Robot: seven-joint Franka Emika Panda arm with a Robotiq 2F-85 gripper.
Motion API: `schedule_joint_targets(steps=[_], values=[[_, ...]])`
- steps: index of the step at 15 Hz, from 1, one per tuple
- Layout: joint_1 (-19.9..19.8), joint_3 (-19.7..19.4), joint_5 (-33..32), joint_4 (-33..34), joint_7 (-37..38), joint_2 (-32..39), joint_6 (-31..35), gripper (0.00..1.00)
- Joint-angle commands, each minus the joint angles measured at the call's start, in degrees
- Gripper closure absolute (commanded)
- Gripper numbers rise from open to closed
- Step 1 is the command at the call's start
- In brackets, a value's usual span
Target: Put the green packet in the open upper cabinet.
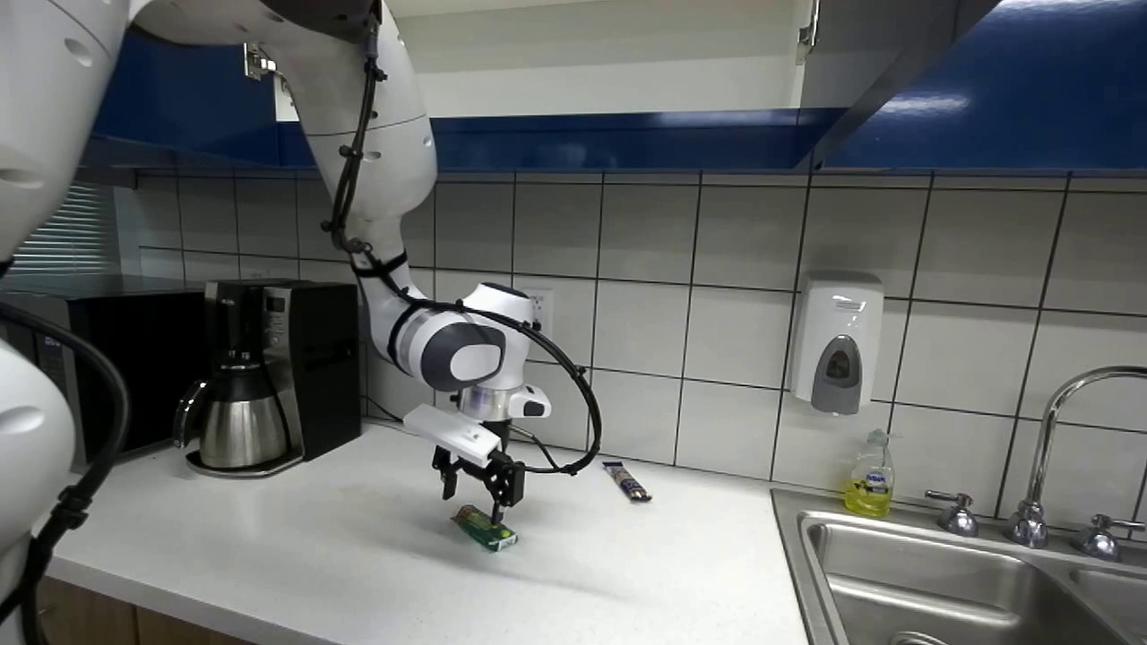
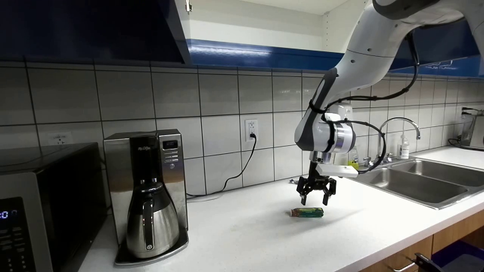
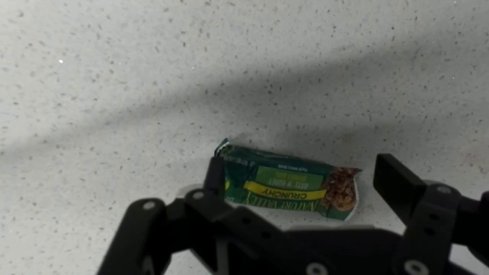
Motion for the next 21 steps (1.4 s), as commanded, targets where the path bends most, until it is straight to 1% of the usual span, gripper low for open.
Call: schedule_joint_targets(steps=[1, 6, 8, 10, 14, 19, 21], values=[[-1.2, 1.2, -4.0, -1.6, 0.5, -2.7, -2.4, 0.00], [0.7, -1.9, -14.9, -1.0, 3.2, -2.9, -3.7, 0.00], [0.3, -2.3, -18.4, -0.2, 2.2, -2.5, -4.6, 0.00], [-0.2, -2.0, -20.4, 0.6, 0.4, -1.9, -4.8, 0.00], [-1.0, 0.0, -21.0, 2.4, -4.2, -0.1, -4.0, 0.00], [-2.8, 3.6, -19.8, 5.6, -13.4, 2.7, -5.5, 0.00], [-3.4, 4.5, -20.4, 7.3, -16.7, 4.2, -6.9, 0.00]])
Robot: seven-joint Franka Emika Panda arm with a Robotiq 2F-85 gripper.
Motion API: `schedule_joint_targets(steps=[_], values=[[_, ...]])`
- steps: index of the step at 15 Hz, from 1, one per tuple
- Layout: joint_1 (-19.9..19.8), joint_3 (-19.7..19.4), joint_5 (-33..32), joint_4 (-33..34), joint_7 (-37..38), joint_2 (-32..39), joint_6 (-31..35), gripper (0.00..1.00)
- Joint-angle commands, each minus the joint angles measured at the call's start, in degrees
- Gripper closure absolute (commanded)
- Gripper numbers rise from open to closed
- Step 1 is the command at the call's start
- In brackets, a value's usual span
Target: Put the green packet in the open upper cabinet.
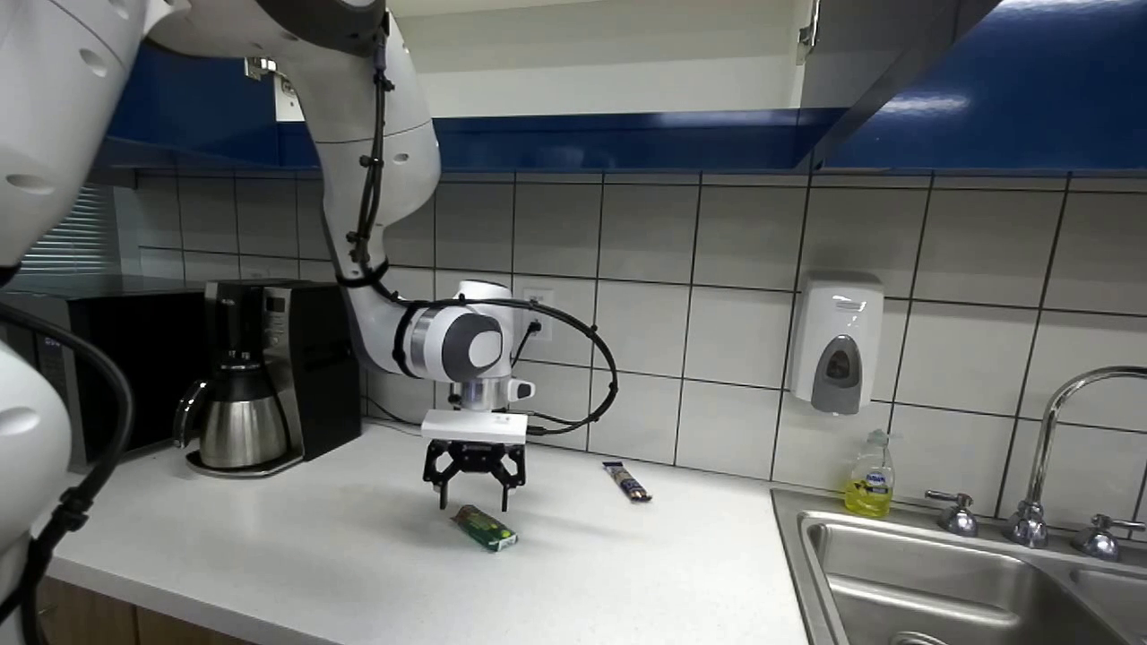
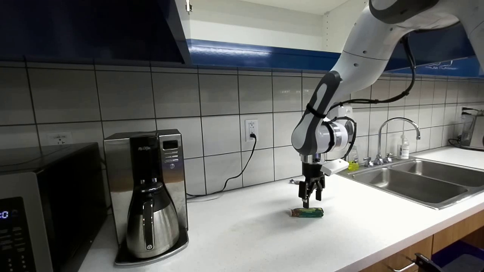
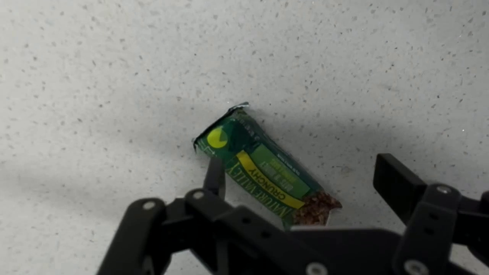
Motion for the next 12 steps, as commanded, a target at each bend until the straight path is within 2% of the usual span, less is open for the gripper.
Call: schedule_joint_targets(steps=[1, 6, 12], values=[[-3.1, 2.9, -0.2, 4.3, -7.1, 2.8, -4.1, 0.00], [-3.7, 2.9, -1.3, 7.5, -12.4, 5.6, -6.1, 0.00], [-0.8, 0.3, -9.6, 9.9, -12.1, 7.1, -8.5, 0.00]])
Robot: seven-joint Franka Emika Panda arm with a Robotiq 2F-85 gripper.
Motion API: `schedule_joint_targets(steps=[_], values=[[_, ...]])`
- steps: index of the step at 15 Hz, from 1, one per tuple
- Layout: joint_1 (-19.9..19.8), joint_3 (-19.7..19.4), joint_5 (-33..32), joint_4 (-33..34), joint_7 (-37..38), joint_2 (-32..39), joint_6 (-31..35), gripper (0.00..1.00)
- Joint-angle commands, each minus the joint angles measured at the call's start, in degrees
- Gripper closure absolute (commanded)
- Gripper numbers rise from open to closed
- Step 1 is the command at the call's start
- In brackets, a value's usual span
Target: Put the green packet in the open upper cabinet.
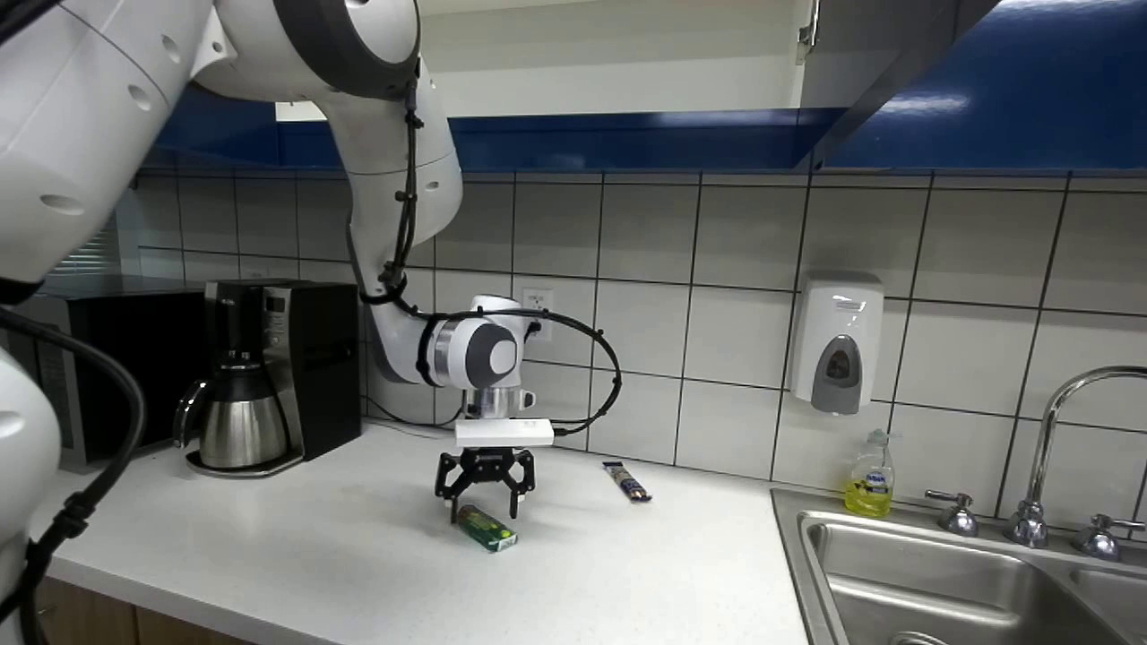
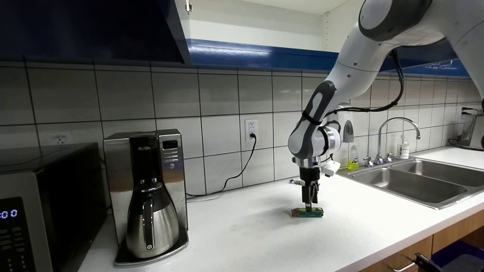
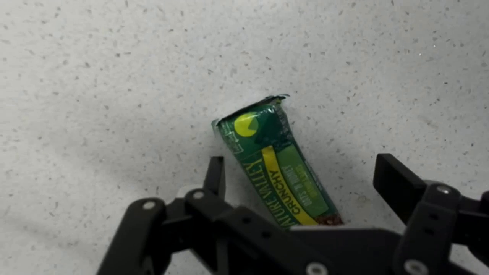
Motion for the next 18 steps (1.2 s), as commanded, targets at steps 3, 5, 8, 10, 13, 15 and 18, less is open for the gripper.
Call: schedule_joint_targets(steps=[3, 5, 8, 10, 13, 15, 18], values=[[1.7, -1.4, -7.6, 2.6, -0.8, 1.2, -2.7, 0.00], [1.8, -1.2, -8.8, 2.6, -0.8, 1.5, -2.4, 0.00], [1.6, -0.7, -9.5, 2.1, -1.5, 1.6, -1.9, 0.00], [1.7, -0.7, -9.7, 2.0, -1.5, 1.8, -1.7, 0.00], [2.0, -0.9, -10.3, 1.9, -1.5, 1.9, -1.8, 0.00], [2.3, -1.2, -11.0, 2.0, -1.1, 2.2, -1.8, 0.00], [2.2, -1.1, -11.8, 2.0, -1.2, 2.6, -1.6, 0.00]])
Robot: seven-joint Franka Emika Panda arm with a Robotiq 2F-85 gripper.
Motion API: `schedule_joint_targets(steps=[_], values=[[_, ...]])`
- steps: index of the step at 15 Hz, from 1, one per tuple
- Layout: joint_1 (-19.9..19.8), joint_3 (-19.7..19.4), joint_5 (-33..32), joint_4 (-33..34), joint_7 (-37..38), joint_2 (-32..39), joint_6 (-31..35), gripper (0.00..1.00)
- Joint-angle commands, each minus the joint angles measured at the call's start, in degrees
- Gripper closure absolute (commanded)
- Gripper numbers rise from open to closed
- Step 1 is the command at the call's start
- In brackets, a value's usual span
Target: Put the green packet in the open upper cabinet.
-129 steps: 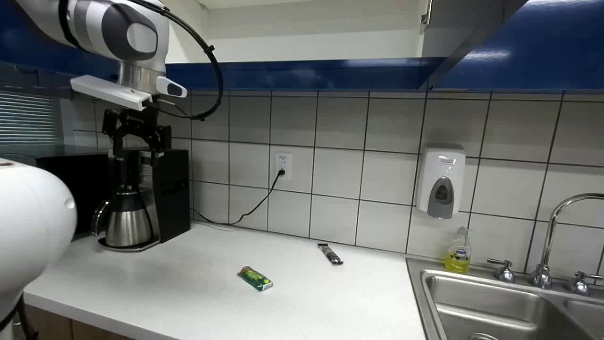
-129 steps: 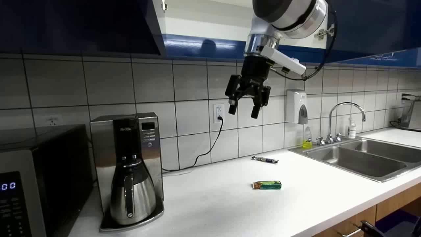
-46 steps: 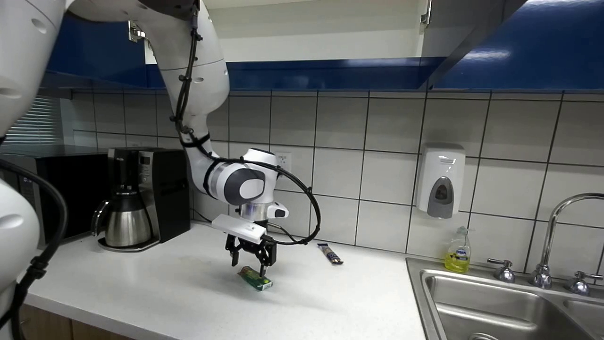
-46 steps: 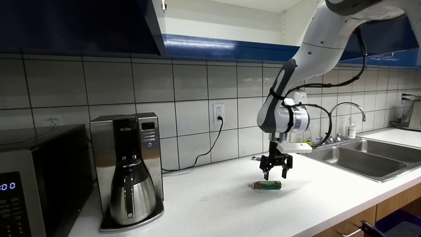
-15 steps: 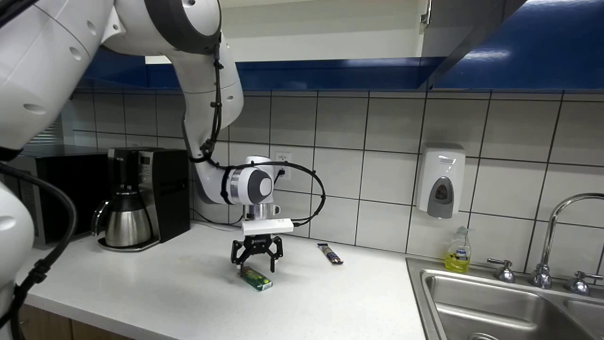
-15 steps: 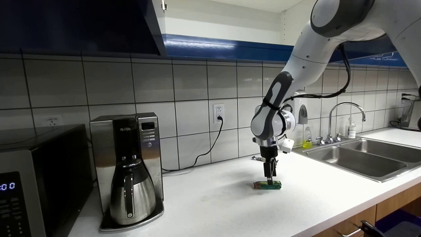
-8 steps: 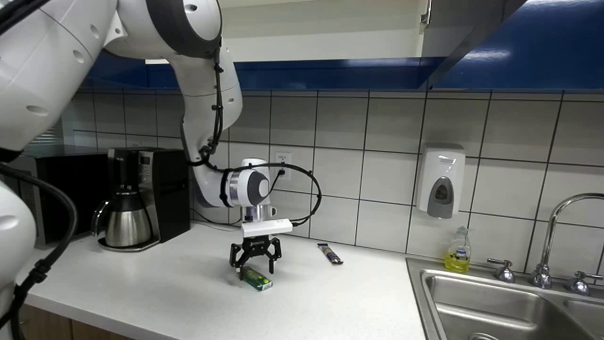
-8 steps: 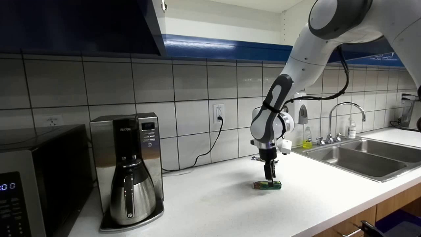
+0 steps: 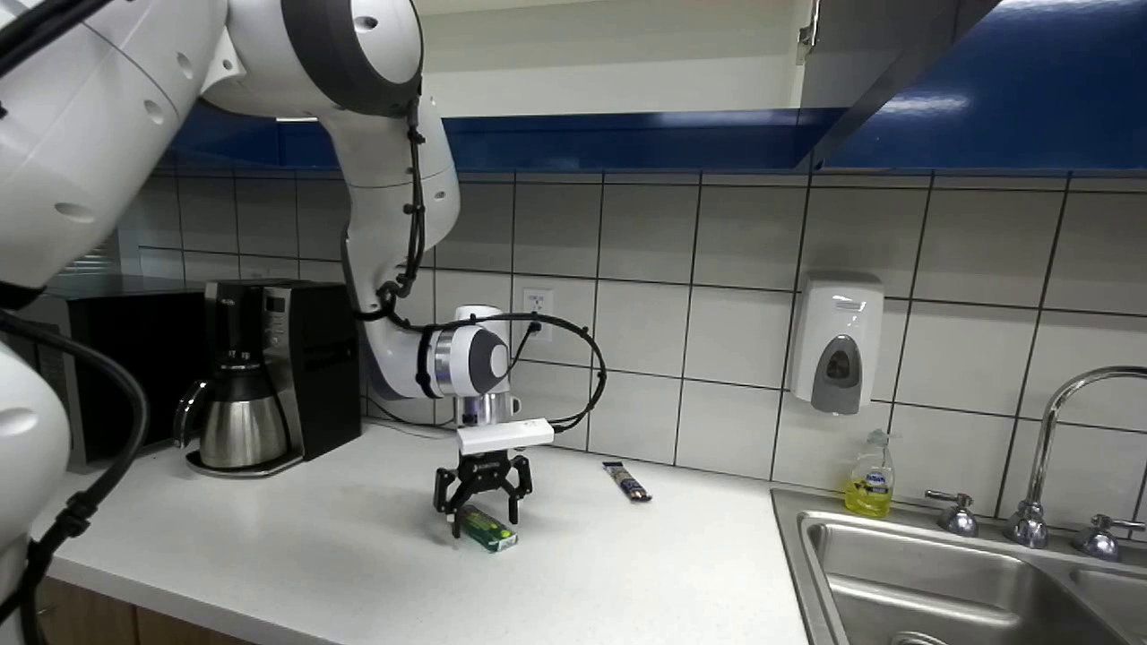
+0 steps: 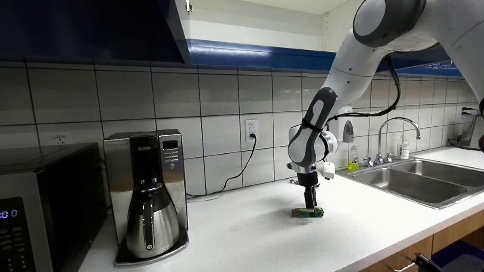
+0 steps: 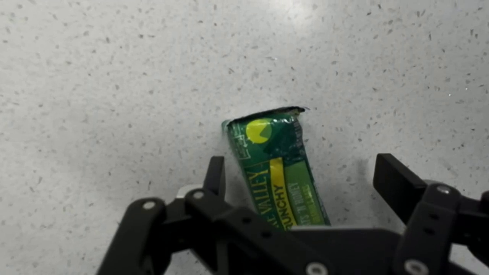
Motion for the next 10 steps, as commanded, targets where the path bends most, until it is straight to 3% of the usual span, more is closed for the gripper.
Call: schedule_joint_targets(steps=[1, 10], values=[[0.5, -0.4, -1.5, 0.9, -0.8, 0.5, -0.8, 0.00], [0.9, -0.4, -1.6, 1.5, -0.6, 1.6, -0.7, 0.00]])
